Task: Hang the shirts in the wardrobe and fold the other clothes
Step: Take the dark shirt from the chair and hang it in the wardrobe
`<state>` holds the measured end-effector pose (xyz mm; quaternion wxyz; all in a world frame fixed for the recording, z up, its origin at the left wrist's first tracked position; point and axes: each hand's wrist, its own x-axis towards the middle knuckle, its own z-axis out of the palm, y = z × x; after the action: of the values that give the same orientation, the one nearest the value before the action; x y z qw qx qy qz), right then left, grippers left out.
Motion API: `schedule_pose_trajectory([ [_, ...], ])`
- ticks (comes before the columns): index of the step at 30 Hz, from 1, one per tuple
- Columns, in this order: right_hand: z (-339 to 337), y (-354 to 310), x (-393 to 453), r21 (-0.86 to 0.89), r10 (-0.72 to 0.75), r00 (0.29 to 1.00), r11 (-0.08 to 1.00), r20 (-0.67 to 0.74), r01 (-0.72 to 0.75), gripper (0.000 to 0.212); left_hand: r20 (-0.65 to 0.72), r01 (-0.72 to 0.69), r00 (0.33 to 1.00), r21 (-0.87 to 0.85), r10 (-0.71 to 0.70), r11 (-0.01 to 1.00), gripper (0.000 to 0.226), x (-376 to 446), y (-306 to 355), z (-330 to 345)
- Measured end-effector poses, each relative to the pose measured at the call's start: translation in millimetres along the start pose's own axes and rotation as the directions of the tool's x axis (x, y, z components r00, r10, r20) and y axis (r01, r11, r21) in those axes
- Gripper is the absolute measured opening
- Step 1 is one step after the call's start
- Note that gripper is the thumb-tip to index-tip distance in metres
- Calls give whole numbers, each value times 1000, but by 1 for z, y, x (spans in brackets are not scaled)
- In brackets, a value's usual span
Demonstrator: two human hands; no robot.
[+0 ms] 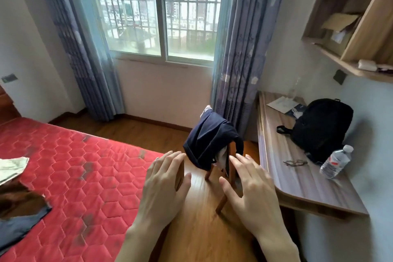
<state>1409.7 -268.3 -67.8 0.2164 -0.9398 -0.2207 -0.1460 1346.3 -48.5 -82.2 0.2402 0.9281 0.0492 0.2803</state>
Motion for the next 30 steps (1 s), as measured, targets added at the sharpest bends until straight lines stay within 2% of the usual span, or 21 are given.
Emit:
schedule_pose_trajectory([
  [6,61,-5,84,33,20,1000,999,15,-21,67,-6,7,1000,4,-7,1000,44,69,-74,35],
  [10,98,3,115,25,68,996,997,55,-69,68,59,52,997,10,-53,999,45,93,-115,61],
  [17,159,21,155,6,145,980,989,133,-147,70,118,75,990,2,-75,997,44,127,-156,118],
  [22,209,35,179,10,159,969,986,191,-164,65,212,78,973,59,-89,995,46,150,-182,168],
  [27,251,49,204,21,178,943,981,281,-192,60,300,99,944,138,-137,985,43,176,-207,220],
  [30,267,67,223,31,201,922,974,331,-223,58,302,161,933,132,-194,978,40,197,-218,249],
])
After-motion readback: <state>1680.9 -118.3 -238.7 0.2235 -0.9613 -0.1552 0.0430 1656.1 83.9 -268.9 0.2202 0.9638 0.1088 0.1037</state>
